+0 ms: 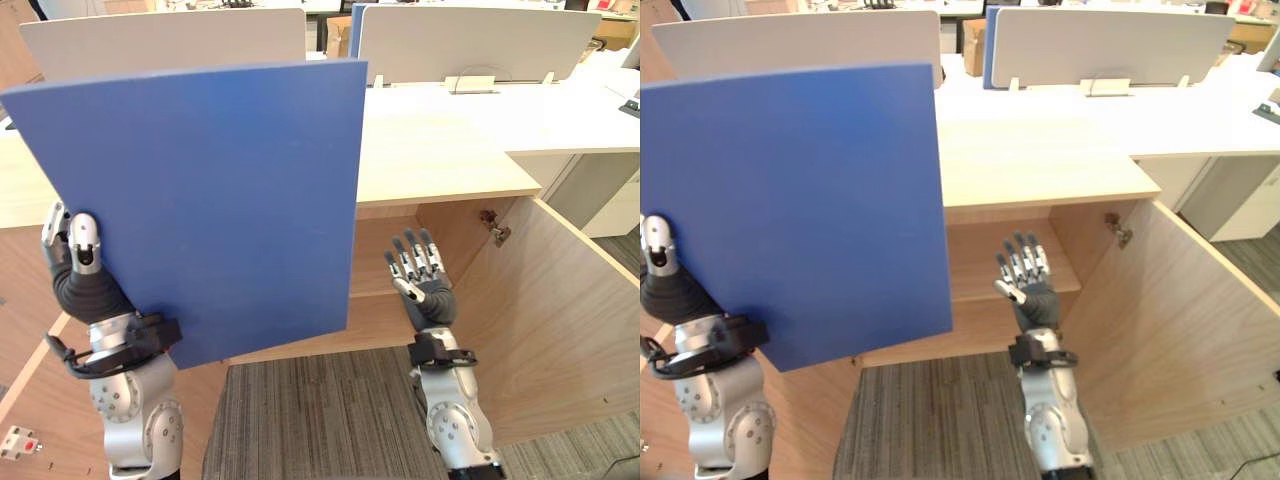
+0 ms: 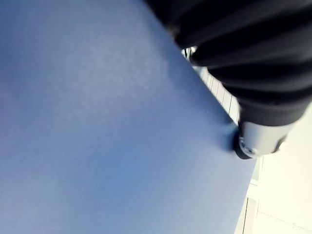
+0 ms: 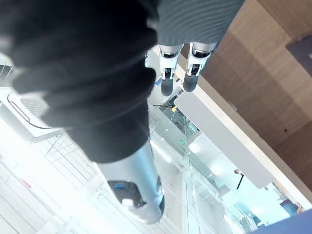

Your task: Walk over to the cabinet, pick up the folder, carry it to the office cabinet, place the folder inside the office cabinet, then close the office cabinet door

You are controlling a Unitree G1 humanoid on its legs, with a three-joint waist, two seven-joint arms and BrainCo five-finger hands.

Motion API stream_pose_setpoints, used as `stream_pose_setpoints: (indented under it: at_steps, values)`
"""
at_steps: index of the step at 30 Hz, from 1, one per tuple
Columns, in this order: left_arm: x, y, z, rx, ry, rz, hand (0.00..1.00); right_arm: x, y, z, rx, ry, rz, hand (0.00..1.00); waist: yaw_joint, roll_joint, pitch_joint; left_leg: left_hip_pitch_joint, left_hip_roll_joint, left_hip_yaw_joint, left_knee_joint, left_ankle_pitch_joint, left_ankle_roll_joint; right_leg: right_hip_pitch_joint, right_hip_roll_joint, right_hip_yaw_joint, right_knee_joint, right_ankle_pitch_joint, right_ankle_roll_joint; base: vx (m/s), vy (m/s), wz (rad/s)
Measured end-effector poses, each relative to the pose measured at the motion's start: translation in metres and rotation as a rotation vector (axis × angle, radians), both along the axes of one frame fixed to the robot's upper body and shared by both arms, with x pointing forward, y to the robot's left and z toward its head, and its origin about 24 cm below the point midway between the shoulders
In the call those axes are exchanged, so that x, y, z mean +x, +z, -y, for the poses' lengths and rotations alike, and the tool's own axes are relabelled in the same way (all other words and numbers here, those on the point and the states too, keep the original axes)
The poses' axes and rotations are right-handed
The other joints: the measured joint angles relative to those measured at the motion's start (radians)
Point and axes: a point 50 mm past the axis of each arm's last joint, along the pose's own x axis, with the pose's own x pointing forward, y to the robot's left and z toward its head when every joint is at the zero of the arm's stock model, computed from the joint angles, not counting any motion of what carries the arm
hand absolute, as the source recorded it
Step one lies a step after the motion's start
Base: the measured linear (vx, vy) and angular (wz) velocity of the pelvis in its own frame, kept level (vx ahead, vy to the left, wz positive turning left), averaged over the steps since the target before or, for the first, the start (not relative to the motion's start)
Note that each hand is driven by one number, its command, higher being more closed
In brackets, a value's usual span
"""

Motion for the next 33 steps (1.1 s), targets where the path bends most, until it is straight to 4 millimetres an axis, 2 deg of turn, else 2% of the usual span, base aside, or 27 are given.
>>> stream_pose_setpoints:
  at_steps: [4,12,20,27,30,33]
  values:
    - [0.002,0.000,0.004,-0.008,-0.033,0.006,1.00,0.004,-0.002,-0.008,0.050,0.079,-0.014,0.00,0.002,-0.001,0.000,0.002,0.000,-0.012,0.000,0.001,0.001,0.009,-0.001,-0.012,0.001,-0.001,-0.001,-0.02,-0.006,0.10]
    - [0.013,-0.007,0.010,-0.025,-0.087,-0.030,1.00,0.016,0.007,-0.035,0.106,0.276,0.014,0.00,0.005,-0.008,0.005,0.007,0.001,-0.014,-0.001,0.009,0.000,0.008,-0.002,-0.013,0.016,-0.005,-0.004,-0.05,-0.006,0.01]
    - [0.013,-0.006,0.007,-0.010,-0.097,-0.027,1.00,0.027,0.009,-0.037,0.030,0.324,0.008,0.00,0.016,-0.014,0.006,0.011,0.001,-0.017,-0.003,0.016,-0.001,0.009,-0.002,-0.014,0.023,-0.007,-0.004,-0.05,-0.005,0.01]
    - [0.012,-0.005,0.006,-0.030,-0.098,-0.006,1.00,0.038,0.022,-0.040,0.003,0.361,0.044,0.00,0.024,-0.019,0.002,0.001,0.002,-0.031,-0.003,0.027,-0.002,0.005,-0.001,-0.028,0.024,-0.006,-0.005,-0.05,-0.006,0.05]
    - [0.011,-0.004,0.005,-0.036,-0.094,0.005,1.00,0.039,0.027,-0.047,-0.031,0.408,0.060,0.00,0.027,-0.026,-0.007,0.000,0.004,-0.031,-0.003,0.029,-0.004,0.005,0.000,-0.028,0.024,-0.006,-0.005,-0.04,-0.001,0.02]
    - [0.012,-0.004,0.008,-0.036,-0.107,0.004,1.00,0.040,0.035,-0.066,-0.070,0.498,0.095,0.00,0.027,-0.035,-0.015,0.000,0.005,-0.032,-0.003,0.031,-0.004,0.004,0.001,-0.028,0.027,-0.006,-0.005,-0.05,0.003,0.00]
